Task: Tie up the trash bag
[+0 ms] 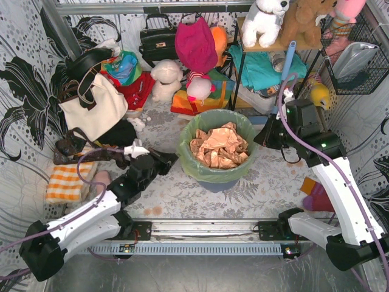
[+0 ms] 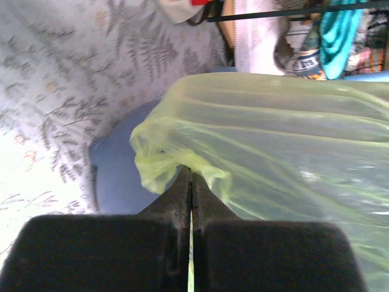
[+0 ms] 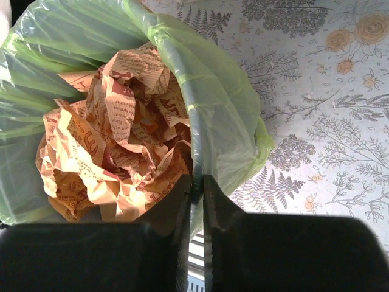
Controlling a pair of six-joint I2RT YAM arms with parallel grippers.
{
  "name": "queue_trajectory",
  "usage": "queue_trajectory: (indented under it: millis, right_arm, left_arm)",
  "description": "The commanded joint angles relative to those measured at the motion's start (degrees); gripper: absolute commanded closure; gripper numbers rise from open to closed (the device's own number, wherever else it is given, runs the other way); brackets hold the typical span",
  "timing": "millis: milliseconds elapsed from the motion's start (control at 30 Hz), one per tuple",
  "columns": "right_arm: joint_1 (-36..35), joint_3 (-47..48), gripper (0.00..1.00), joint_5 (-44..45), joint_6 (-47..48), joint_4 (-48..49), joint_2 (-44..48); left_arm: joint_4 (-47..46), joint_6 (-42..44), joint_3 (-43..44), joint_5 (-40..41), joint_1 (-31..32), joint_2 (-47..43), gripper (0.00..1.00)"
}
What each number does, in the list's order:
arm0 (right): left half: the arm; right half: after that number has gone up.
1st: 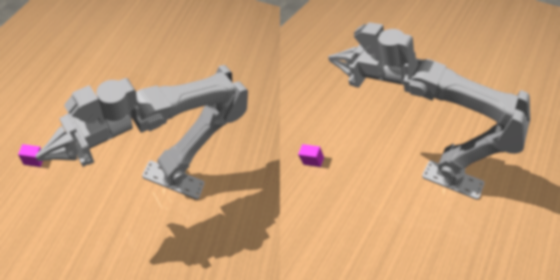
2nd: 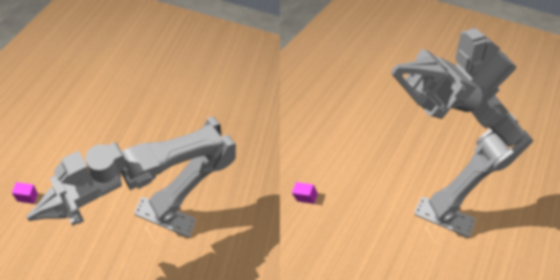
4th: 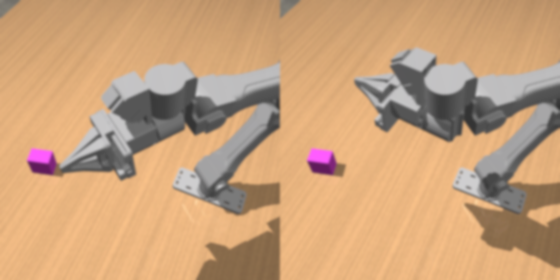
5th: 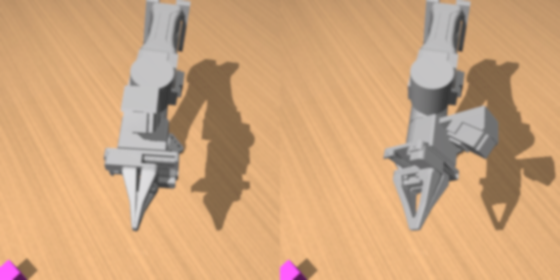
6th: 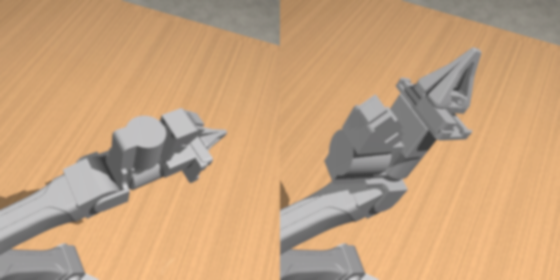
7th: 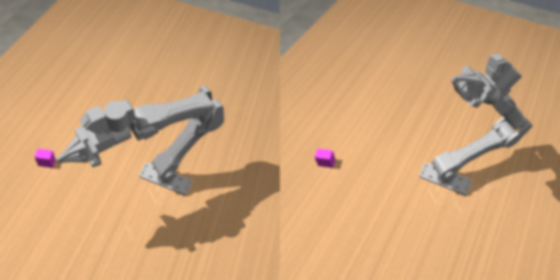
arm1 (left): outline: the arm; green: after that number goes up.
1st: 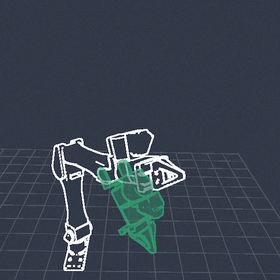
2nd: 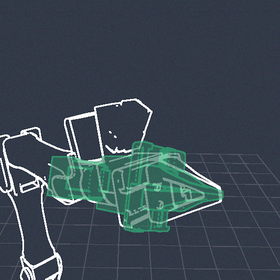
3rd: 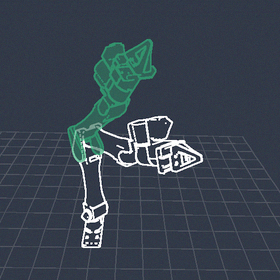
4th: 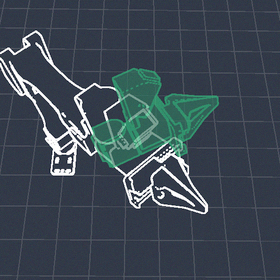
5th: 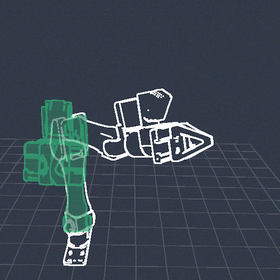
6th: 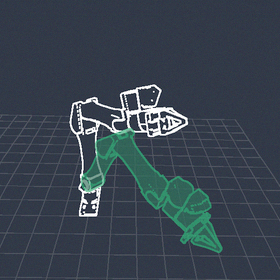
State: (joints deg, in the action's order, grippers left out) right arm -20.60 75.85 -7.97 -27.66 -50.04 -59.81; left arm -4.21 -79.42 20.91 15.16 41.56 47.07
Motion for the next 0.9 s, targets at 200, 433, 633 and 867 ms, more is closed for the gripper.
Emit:
queue_trajectory:
  millis: [200,433,633,867]
  right_arm:
    - [-0.32,-3.95,1.0,-8.2,-6.94,3.42,4.33]
    - [-0.4,-7.2,1.0,-7.85,-10.91,6.35,7.47]
    - [-0.4,-8.69,1.0,-2.37,-12.91,6.35,8.82]
    - [-0.36,-9.28,1.0,0.37,-13.82,6.51,9.49]
  left_arm:
    - [10.36,16.98,14.68,-0.05,-0.52,-0.84,1.0]
    - [17.22,16.93,16.16,-2.66,-0.6,-2.92,1.0]
    - [21.62,13.07,11.41,-2.85,-0.53,-8.95,1.0]
    - [20.24,12.35,4.27,-6.13,-0.47,-18.65,1.0]
